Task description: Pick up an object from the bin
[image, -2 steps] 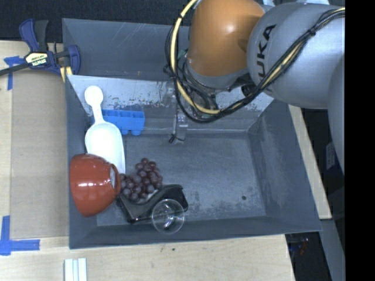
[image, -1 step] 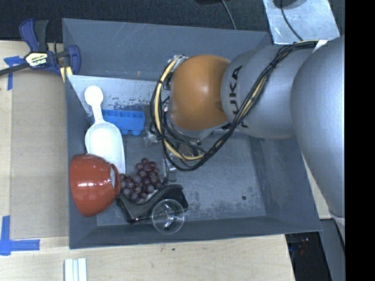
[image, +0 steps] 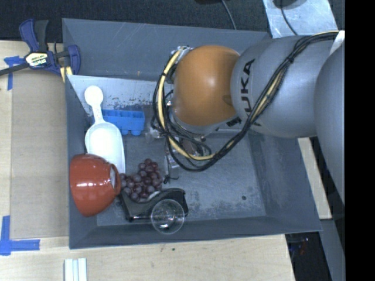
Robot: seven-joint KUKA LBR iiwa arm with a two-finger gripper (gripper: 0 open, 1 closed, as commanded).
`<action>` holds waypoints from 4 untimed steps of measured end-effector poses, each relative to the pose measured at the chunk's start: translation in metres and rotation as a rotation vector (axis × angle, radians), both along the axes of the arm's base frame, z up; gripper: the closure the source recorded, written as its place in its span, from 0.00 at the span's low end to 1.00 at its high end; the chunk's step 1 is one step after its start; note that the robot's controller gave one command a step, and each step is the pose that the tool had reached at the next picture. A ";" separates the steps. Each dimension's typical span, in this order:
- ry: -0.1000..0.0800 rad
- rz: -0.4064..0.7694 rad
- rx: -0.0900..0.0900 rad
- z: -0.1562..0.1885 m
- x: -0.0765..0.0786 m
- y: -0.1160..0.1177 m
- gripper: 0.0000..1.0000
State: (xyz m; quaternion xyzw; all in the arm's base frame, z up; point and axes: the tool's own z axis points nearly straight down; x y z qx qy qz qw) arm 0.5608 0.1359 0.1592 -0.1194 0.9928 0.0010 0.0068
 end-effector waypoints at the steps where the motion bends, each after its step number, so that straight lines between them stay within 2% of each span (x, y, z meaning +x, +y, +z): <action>1: -0.004 0.365 -0.003 -0.057 -0.064 0.015 0.00; 2: 0.005 0.464 -0.010 -0.079 -0.016 0.007 0.00; 3: -0.063 0.803 -0.009 -0.073 -0.048 -0.007 1.00; 4: -0.063 0.802 -0.009 -0.073 -0.048 -0.007 1.00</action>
Offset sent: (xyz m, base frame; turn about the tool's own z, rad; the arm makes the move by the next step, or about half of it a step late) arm -0.0189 0.0063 -0.0892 -0.4652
